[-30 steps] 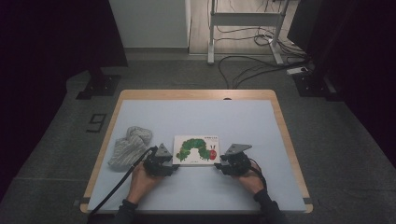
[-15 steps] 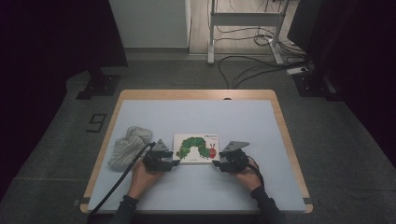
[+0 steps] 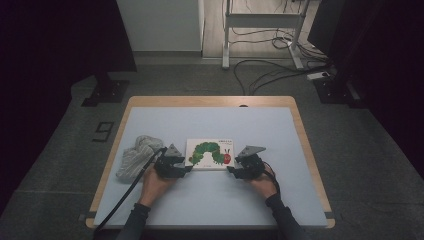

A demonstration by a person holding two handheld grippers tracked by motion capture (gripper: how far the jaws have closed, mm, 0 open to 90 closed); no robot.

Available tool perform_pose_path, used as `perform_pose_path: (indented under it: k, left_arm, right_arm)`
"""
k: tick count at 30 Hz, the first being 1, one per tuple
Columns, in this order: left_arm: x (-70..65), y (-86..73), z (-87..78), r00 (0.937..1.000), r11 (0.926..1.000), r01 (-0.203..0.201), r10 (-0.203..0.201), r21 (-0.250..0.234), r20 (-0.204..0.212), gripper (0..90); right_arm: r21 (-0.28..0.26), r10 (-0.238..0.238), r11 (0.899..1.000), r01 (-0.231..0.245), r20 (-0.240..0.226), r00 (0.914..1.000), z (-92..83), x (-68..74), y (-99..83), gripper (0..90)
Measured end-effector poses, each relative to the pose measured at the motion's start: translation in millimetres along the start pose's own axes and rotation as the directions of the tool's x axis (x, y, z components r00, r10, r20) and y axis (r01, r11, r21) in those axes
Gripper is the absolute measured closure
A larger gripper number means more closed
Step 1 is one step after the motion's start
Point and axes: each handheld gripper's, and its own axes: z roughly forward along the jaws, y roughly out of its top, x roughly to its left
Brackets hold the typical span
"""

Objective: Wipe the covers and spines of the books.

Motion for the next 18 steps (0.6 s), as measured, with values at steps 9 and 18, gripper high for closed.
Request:
perform_pose_path:
  k: [9, 18]
  left_arm:
    - [-1.5, -2.0, -8.8, 0.9998, 0.9993, -0.014, 0.015, 0.034, -0.017, 19.6]
    - [-18.3, -3.8, -46.8, 0.9994, 0.9989, -0.030, 0.029, -0.035, -0.019, 4.1]
  right_arm:
    - [0.021, -0.014, 1.000, 0.014, 0.001, 0.9999, -2.5, 0.2, -1.1, 20.0]
    - [-0.009, -0.051, 0.999, 0.051, -0.001, 0.9987, -26.2, 7.8, 7.5, 4.3]
